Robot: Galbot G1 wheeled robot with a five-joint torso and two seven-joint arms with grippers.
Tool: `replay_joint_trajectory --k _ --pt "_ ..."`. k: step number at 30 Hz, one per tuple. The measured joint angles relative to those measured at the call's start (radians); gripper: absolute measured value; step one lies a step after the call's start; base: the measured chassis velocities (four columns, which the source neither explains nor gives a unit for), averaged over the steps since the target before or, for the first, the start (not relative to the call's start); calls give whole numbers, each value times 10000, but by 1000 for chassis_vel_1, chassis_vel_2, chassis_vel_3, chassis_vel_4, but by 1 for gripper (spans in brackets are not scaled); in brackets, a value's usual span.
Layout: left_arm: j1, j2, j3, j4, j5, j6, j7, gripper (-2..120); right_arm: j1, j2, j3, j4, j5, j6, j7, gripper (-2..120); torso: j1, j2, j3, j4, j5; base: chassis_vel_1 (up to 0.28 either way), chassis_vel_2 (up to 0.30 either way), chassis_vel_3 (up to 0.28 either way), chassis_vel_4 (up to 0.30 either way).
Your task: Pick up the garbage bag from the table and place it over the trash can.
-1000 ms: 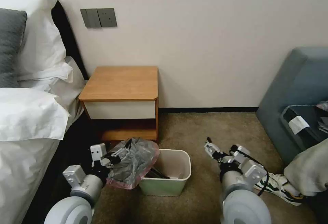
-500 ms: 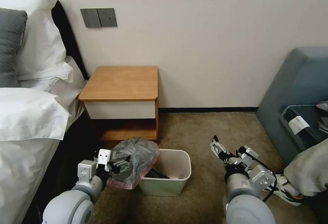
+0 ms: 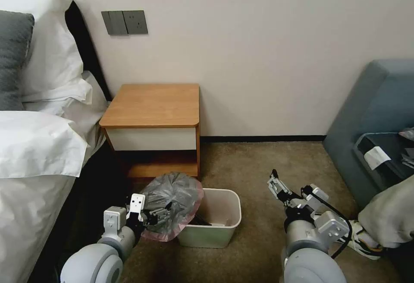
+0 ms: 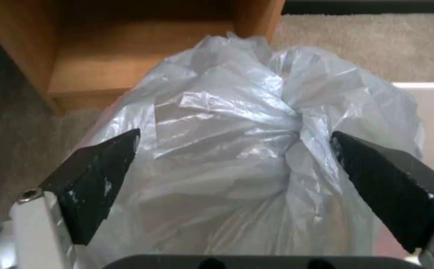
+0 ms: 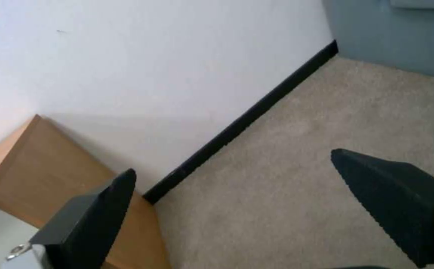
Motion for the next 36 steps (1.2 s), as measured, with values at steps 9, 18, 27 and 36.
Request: replay_joint_trajectory --k 9,18,27,36 --pt "-166 -353 -333 -75 -2970 -29 -1522 100 9 55 -182 -12 -244 26 -76 100 0 0 0 0 2 0 0 0 0" --pt "-152 -751 -78 423 -2060 -38 -2822 100 342 -241 -527 -163 -214 55 -143 100 0 0 0 2 1 0 0 0 0" --pt "80 -708 33 540 -1589 -44 -1241 100 454 -321 -688 -168 -203 75 -163 100 0 0 0 0 1 0 0 0 0" --pt "-23 -806 97 766 -1347 -49 -658 100 383 -207 -809 -167 -365 197 -201 100 0 0 0 0 1 0 0 0 0"
